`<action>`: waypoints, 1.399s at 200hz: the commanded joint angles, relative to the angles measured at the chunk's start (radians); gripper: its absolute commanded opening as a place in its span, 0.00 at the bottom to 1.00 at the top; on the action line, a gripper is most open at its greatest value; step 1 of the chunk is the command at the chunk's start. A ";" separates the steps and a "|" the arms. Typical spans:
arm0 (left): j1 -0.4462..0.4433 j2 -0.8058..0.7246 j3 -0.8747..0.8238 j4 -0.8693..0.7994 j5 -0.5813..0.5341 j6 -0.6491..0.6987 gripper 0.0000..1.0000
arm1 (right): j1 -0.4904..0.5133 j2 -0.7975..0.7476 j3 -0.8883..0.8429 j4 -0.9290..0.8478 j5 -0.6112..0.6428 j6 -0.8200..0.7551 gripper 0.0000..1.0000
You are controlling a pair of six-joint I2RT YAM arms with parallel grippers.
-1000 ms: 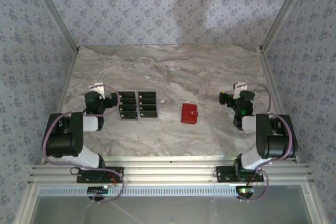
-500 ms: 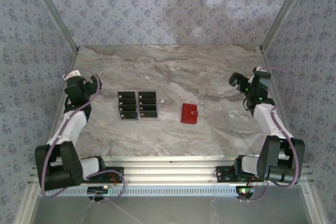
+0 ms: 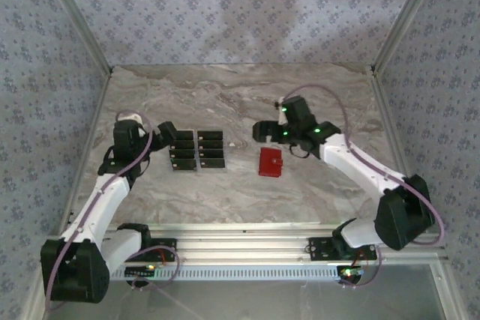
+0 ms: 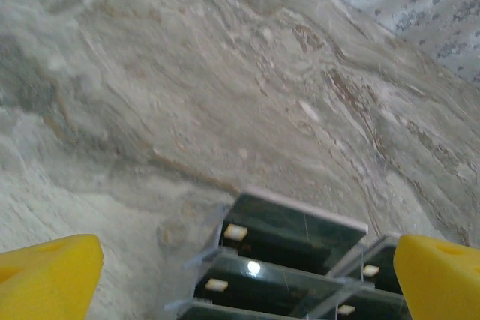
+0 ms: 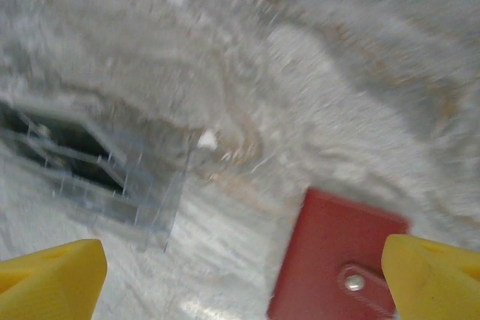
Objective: Put the credit cards into the card holder
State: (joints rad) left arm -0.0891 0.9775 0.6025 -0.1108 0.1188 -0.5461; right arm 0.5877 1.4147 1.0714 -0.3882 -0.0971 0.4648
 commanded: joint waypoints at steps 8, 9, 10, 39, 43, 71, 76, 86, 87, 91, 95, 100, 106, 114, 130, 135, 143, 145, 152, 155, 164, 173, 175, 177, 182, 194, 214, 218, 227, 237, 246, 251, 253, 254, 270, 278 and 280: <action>-0.006 -0.022 -0.056 0.040 0.035 -0.072 1.00 | 0.162 0.127 0.085 -0.081 0.138 0.008 0.97; -0.006 -0.022 -0.057 0.042 0.036 -0.073 1.00 | 0.166 0.134 0.088 -0.081 0.140 0.008 0.97; -0.006 -0.020 -0.060 0.044 0.038 -0.075 1.00 | 0.170 0.140 0.091 -0.081 0.143 0.006 0.97; -0.018 -0.001 -0.094 0.093 0.059 -0.092 1.00 | 0.265 0.273 0.182 -0.095 0.205 -0.009 0.96; -0.020 0.001 -0.098 0.099 0.059 -0.092 1.00 | 0.276 0.289 0.191 -0.095 0.214 -0.011 0.96; -0.021 0.007 -0.125 0.137 0.058 -0.092 1.00 | 0.323 0.369 0.244 -0.092 0.251 -0.018 0.97; -0.021 0.011 -0.128 0.143 0.059 -0.093 1.00 | 0.329 0.385 0.254 -0.093 0.255 -0.018 0.97; -0.021 0.019 -0.130 0.154 0.064 -0.094 1.00 | 0.334 0.411 0.274 -0.096 0.262 -0.019 0.97; -0.022 0.020 -0.130 0.156 0.064 -0.094 1.00 | 0.336 0.414 0.275 -0.096 0.263 -0.018 0.97; -0.021 0.025 -0.130 0.160 0.066 -0.095 1.00 | 0.338 0.423 0.282 -0.098 0.266 -0.018 0.97; -0.021 0.029 -0.130 0.165 0.068 -0.096 1.00 | 0.340 0.432 0.287 -0.098 0.267 -0.019 0.97; -0.022 0.036 -0.130 0.170 0.073 -0.098 1.00 | 0.340 0.443 0.295 -0.102 0.267 -0.018 0.97; -0.021 0.044 -0.131 0.178 0.079 -0.098 1.00 | 0.342 0.452 0.302 -0.104 0.269 -0.020 0.97; -0.021 0.054 -0.130 0.190 0.087 -0.100 1.00 | 0.343 0.460 0.306 -0.106 0.269 -0.022 0.97; -0.023 0.072 -0.131 0.210 0.098 -0.108 1.00 | 0.348 0.466 0.302 -0.105 0.267 -0.022 0.97; -0.024 0.077 -0.130 0.219 0.100 -0.110 1.00 | 0.349 0.466 0.300 -0.104 0.270 -0.022 0.97; -0.027 0.085 -0.130 0.229 0.102 -0.113 1.00 | 0.350 0.466 0.290 -0.101 0.271 -0.021 0.97; -0.027 0.087 -0.131 0.233 0.103 -0.113 1.00 | 0.351 0.466 0.288 -0.100 0.271 -0.020 0.98; -0.030 0.095 -0.129 0.240 0.104 -0.118 1.00 | 0.350 0.466 0.280 -0.098 0.271 -0.018 0.98; -0.030 0.098 -0.127 0.243 0.104 -0.118 1.00 | 0.351 0.466 0.276 -0.097 0.271 -0.018 0.98; -0.038 0.109 -0.124 0.251 0.105 -0.118 1.00 | 0.351 0.466 0.265 -0.092 0.271 -0.014 0.98; -0.045 0.119 -0.120 0.257 0.104 -0.118 1.00 | 0.349 0.467 0.255 -0.088 0.271 -0.009 0.98; -0.047 0.121 -0.119 0.257 0.103 -0.119 1.00 | 0.349 0.467 0.254 -0.088 0.271 -0.008 0.98; -0.048 0.124 -0.118 0.259 0.103 -0.120 1.00 | 0.349 0.467 0.250 -0.086 0.271 -0.008 0.98; -0.052 0.130 -0.116 0.260 0.104 -0.120 1.00 | 0.348 0.469 0.247 -0.084 0.272 -0.008 0.98; -0.063 0.141 -0.110 0.263 0.101 -0.121 1.00 | 0.348 0.471 0.237 -0.083 0.271 -0.007 0.98; -0.081 0.156 -0.109 0.273 0.088 -0.123 1.00 | 0.344 0.471 0.221 -0.077 0.270 -0.006 0.98; -0.084 0.159 -0.108 0.275 0.087 -0.125 1.00 | 0.342 0.471 0.217 -0.075 0.271 -0.005 0.98; -0.092 0.164 -0.108 0.281 0.083 -0.126 1.00 | 0.337 0.471 0.212 -0.071 0.270 -0.002 0.98; -0.102 0.170 -0.109 0.284 0.079 -0.126 1.00 | 0.329 0.472 0.206 -0.065 0.271 -0.002 0.98; -0.108 0.177 -0.108 0.287 0.076 -0.127 1.00 | 0.324 0.474 0.203 -0.063 0.271 -0.002 0.98; -0.111 0.179 -0.109 0.289 0.074 -0.127 1.00 | 0.320 0.475 0.202 -0.061 0.270 -0.001 0.98; -0.114 0.181 -0.109 0.290 0.072 -0.128 1.00 | 0.318 0.476 0.203 -0.061 0.271 -0.002 0.98; -0.114 0.182 -0.110 0.291 0.073 -0.128 1.00 | 0.317 0.476 0.202 -0.061 0.271 -0.001 0.98; -0.124 0.190 -0.109 0.296 0.069 -0.129 1.00 | 0.306 0.483 0.202 -0.060 0.274 -0.002 0.98; -0.130 0.194 -0.107 0.300 0.066 -0.130 1.00 | 0.298 0.485 0.205 -0.061 0.275 -0.003 0.98; -0.131 0.195 -0.108 0.301 0.067 -0.130 1.00 | 0.296 0.486 0.205 -0.061 0.276 -0.003 0.98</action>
State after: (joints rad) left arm -0.2020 1.1591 0.4717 0.1516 0.1902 -0.6655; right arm 0.9047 1.8771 1.2789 -0.4515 0.1474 0.4561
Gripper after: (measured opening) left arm 0.997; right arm 0.980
